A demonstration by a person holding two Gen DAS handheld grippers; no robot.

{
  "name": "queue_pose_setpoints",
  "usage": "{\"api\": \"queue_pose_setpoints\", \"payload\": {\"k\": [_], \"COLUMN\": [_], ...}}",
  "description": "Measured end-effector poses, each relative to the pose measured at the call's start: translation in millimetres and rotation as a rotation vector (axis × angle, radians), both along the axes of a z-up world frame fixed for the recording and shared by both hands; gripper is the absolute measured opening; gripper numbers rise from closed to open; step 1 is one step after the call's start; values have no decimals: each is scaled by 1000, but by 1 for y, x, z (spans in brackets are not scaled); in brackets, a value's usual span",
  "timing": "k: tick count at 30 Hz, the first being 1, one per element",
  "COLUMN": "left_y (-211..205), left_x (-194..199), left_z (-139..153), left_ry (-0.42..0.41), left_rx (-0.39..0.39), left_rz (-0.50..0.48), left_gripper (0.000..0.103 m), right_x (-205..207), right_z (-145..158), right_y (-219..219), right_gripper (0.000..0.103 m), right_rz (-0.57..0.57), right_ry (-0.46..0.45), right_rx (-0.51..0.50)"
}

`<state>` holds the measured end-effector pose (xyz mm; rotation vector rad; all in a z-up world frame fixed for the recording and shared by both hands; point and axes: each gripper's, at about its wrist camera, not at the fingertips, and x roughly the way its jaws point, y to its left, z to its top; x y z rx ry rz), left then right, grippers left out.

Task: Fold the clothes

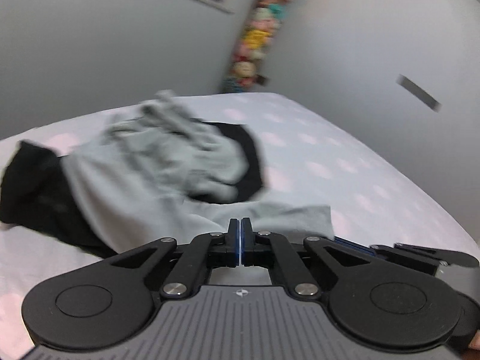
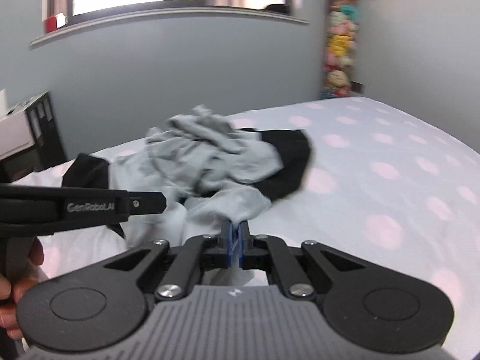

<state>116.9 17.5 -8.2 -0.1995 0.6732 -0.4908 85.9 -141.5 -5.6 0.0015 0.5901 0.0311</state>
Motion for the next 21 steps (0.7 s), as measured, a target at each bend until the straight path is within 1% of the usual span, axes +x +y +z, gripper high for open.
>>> {"api": "queue_pose_setpoints", "payload": {"k": [4,6,8,16,21], "left_y": [-33,-41,-47,-59,-66], "left_x": [-35,-54,-71,-125,-142], "left_z": [15,18,20,21,21], "left_ry": [-11,2,17,77,63], "left_rx": [17,25,37,109,181], "left_rz": [-89,-104,-116,-143,-166], "left_gripper": [0,0,0,1,9], "right_x": [-56,-86,-115,-242,-321], "right_z": [20,28,34,29,27], "right_y": [-25,-37,-51,-126,-172], "right_gripper": [4,3,3,3,3], "right_rz": [-99,-175,-258,-611,-832], "right_ry": [-31,-54,-65,-66,-65], "right_rx": [-22,-41,-26,-28,-29]}}
